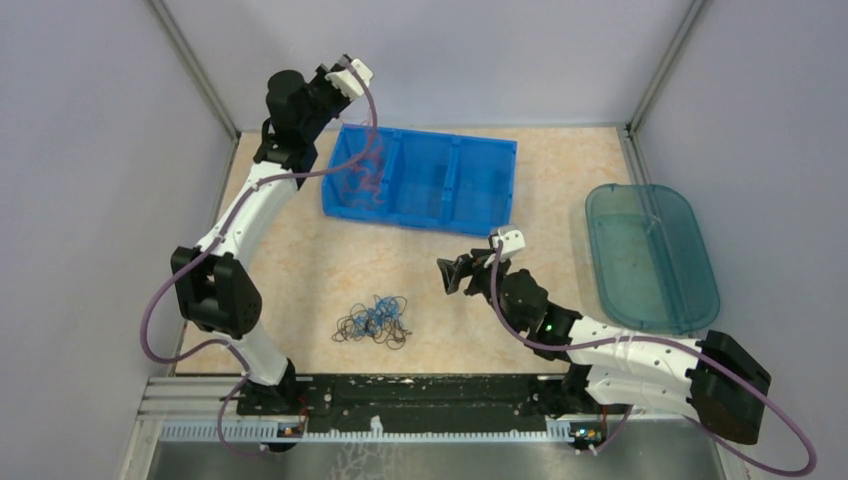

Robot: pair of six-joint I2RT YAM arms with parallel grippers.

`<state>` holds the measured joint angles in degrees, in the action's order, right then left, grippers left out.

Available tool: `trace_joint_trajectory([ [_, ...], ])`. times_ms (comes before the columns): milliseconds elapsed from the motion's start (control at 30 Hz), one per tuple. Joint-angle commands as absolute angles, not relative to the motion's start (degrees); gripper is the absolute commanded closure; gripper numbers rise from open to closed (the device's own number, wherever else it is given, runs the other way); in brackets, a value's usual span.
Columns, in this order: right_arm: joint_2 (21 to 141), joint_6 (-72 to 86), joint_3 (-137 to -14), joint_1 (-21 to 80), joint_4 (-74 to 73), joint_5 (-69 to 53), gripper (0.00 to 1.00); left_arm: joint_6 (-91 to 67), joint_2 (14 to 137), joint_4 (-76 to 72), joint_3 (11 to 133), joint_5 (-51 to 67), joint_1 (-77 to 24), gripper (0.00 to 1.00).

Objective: Untangle the cables

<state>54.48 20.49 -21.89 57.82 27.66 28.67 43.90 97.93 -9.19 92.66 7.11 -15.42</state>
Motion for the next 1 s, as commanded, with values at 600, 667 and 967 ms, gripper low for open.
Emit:
trace_joint_trajectory([
  [600, 54.5, 19.5, -25.9, 57.2, 30.8, 28.8, 0.17, 42.7, 98.4, -12.5, 81.0, 8.4, -15.4, 1.00],
  [667, 54.5, 19.8, -25.7, 57.1, 30.7, 28.9, 0.17, 42.3, 99.0, -11.7, 81.1, 8.2, -15.6, 1.00],
  [967, 53.4, 20.3, -25.9, 57.1, 28.1, 30.1, 0.17, 41.7, 102.0, -2.2, 86.5, 9.7, -15.6, 0.61],
])
